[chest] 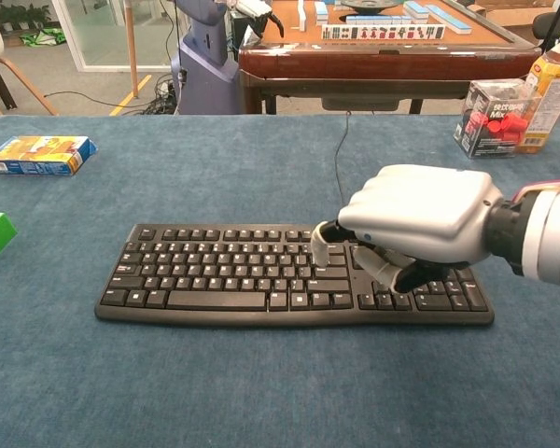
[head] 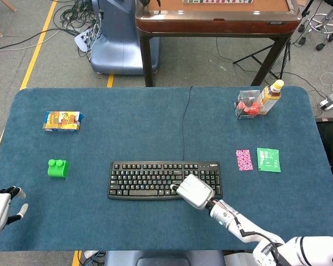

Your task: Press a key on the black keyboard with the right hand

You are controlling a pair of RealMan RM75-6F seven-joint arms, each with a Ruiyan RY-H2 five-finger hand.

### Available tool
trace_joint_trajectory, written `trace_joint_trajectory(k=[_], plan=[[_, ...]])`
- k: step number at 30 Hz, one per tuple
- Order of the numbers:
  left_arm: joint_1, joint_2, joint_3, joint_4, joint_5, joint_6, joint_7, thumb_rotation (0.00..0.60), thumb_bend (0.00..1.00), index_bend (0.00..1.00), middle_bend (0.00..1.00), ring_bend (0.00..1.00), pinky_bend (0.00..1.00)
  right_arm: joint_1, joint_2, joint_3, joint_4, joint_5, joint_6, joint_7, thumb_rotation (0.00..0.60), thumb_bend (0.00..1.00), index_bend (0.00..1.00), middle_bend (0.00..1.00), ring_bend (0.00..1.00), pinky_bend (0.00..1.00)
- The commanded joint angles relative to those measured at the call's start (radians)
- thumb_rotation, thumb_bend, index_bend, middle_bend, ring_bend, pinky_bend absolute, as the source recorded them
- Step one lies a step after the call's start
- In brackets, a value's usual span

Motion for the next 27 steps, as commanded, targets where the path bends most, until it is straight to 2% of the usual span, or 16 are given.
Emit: trace_joint_trajectory(k=[1, 7, 18, 27], plan=[[0.0, 0.0, 0.0, 0.0, -0.001, 0.0, -0.001, 0.6, 0.3, 0.5, 0.45, 0.46, 0.66, 0.007, -0.011, -0.005, 0.007, 0.01, 0.003, -0.005, 0.6, 0.88, 0.32, 0.9, 0.93, 1.0], [0.002, 0.003, 0.002, -0.006, 0.003, 0.004, 0.0, 0.6, 0.3, 0.5, 0.45, 0.46, 0.66, 0.024, -0.03, -0.018, 0.001, 0.034, 0.01, -0.035, 0.6, 1.0, 0.32, 1.0, 1.0, 1.0], [0.002, 0.005, 0.002, -0.006, -0.005, -0.003, -0.003, 0.6, 0.3, 0.5, 0.45, 0.46, 0.66, 0.079, -0.068, -0.04, -0.006, 0.175, 0.019, -0.15, 0.6, 1.0, 0.31, 1.0, 1.0, 1.0], [0.001, 0.005, 0.004, -0.005, -0.007, -0.007, -0.003, 0.6, 0.3, 0.5, 0.45, 0.46, 0.66, 0.119, -0.103, -0.053, 0.007, 0.219, 0.036, -0.186, 0.6, 1.0, 0.31, 1.0, 1.0, 1.0]])
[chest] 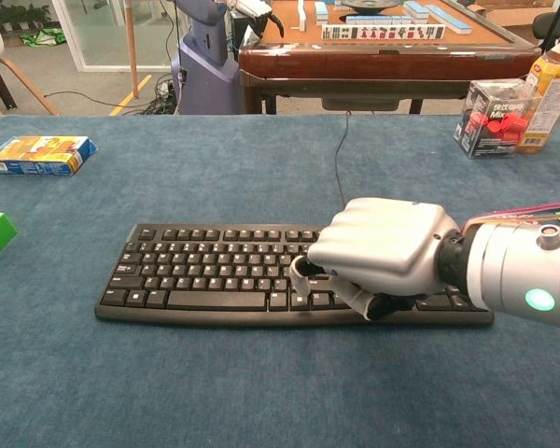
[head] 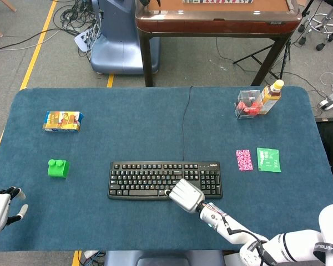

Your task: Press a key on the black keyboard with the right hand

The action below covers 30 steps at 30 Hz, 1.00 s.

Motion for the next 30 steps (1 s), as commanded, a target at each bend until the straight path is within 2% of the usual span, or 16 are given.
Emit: trace_joint_trajectory(k=[1, 23, 30], plan=[[0.0, 0.001, 0.0, 0.0, 0.0, 0.0, -0.001, 0.6, 0.3, 0.5, 0.45, 0.46, 0.66, 0.009, -0.009, -0.005, 0.003, 0.01, 0.007, -0.009, 0.6, 1.0, 0.31, 1.0, 1.0, 1.0], [-0.001, 0.004, 0.0, -0.003, 0.002, -0.002, -0.008, 0.6, 0.3, 0.5, 0.45, 0.46, 0.66, 0.071, -0.049, -0.041, 0.046, 0.098, 0.03, -0.005, 0.6, 1.0, 0.31, 1.0, 1.0, 1.0], [0.0, 0.006, 0.002, -0.005, 0.006, 0.001, -0.009, 0.6, 0.3, 0.5, 0.45, 0.46, 0.66, 0.068, -0.034, -0.044, 0.024, 0.049, 0.06, 0.033, 0.6, 1.0, 0.31, 1.0, 1.0, 1.0]])
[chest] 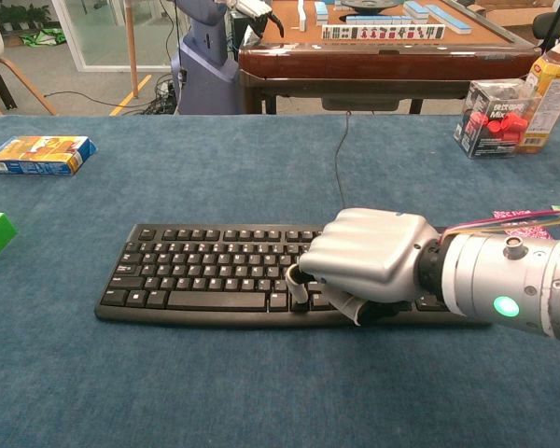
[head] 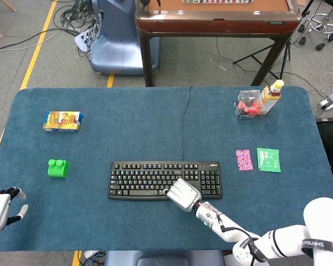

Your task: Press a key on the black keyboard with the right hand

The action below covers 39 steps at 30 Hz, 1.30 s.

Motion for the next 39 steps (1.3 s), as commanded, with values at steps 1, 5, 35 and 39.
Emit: trace_joint_trajectory(k=[1, 5, 35, 39], plan=[[-0.001, 0.0, 0.0, 0.0, 0.0, 0.0, 0.0, 0.6, 0.3, 0.5, 0.45, 0.46, 0.66, -0.008, 0.029, -0.002, -0.023, -0.061, 0.018, 0.038, 0.6, 1.0, 0.31, 1.0, 1.0, 1.0], [0.0, -0.001, 0.001, 0.002, 0.0, -0.001, 0.003, 0.6, 0.3, 0.5, 0.45, 0.46, 0.66, -0.007, 0.129, -0.008, -0.1, -0.058, 0.012, 0.069, 0.6, 1.0, 0.34, 0.9, 0.91, 1.0], [0.0, -0.023, 0.032, 0.004, 0.138, 0.056, -0.023, 0.6, 0.3, 0.51, 0.45, 0.46, 0.66, -0.577, 0.517, -0.206, -0.131, -0.437, 0.617, 0.454, 0.6, 0.7, 0.46, 0.5, 0.39, 0.58], [0.004, -0.018, 0.037, -0.003, 0.152, 0.064, -0.035, 0.6, 0.3, 0.51, 0.45, 0.46, 0.66, -0.648, 0.503, -0.193, -0.057, -0.452, 0.663, 0.565, 0.6, 0.7, 0.46, 0.5, 0.39, 0.58]])
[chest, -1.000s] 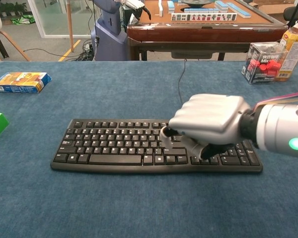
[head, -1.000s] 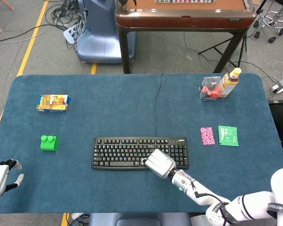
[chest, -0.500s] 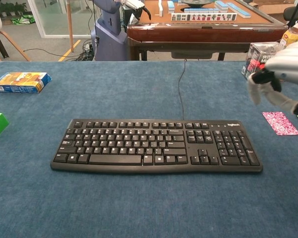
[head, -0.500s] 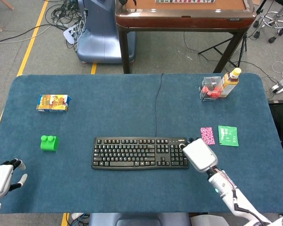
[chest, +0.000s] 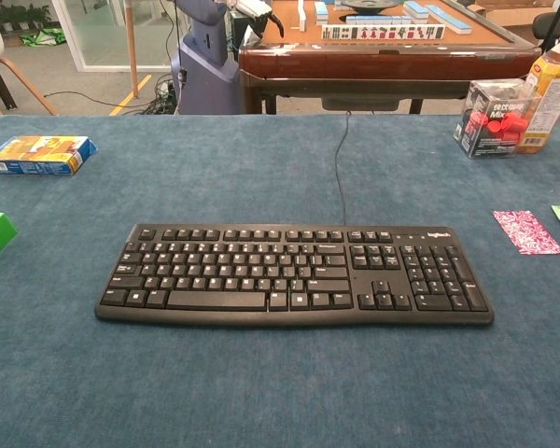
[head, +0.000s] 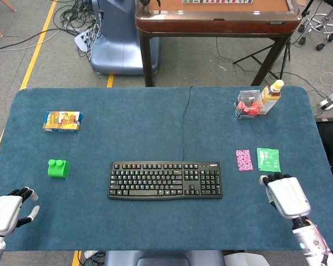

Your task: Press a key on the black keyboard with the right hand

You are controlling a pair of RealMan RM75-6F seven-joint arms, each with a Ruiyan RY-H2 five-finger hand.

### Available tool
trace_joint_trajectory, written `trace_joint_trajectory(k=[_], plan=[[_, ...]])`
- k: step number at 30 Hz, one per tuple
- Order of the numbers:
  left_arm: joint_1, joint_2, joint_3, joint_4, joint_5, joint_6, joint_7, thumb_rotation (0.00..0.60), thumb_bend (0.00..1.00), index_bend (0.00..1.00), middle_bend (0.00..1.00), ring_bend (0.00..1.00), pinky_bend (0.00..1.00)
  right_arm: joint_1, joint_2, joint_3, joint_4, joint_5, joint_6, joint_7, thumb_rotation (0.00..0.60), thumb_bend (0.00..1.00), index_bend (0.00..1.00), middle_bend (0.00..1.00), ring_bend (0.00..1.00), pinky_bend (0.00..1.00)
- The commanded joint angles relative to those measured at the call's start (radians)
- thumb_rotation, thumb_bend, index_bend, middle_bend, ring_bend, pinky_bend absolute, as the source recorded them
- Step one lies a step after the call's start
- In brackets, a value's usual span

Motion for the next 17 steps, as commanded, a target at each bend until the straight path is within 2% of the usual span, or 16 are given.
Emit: trace_joint_trajectory(k=[1, 9, 17], plan=[[0.003, 0.004, 0.003, -0.003, 0.002, 0.002, -0.008, 0.6, 0.3, 0.51, 0.45, 0.46, 0.66, -0.078, -0.01, 0.006, 0.082, -0.032, 0.056, 0.107, 0.6, 0.7, 0.46, 0.5, 0.39, 0.58], [0.0, 0.008, -0.003, -0.008, 0.004, 0.003, -0.019, 0.6, 0.3, 0.51, 0.45, 0.46, 0.66, -0.141, -0.008, 0.044, 0.145, -0.085, 0.086, 0.199, 0.6, 0.7, 0.46, 0.5, 0.39, 0.58], [-0.003, 0.013, -0.013, 0.003, -0.016, -0.006, -0.046, 0.6, 0.3, 0.51, 0.45, 0.46, 0.66, -0.149, 0.013, 0.075, 0.147, -0.097, 0.021, 0.271, 0.6, 0.7, 0.46, 0.5, 0.39, 0.58]])
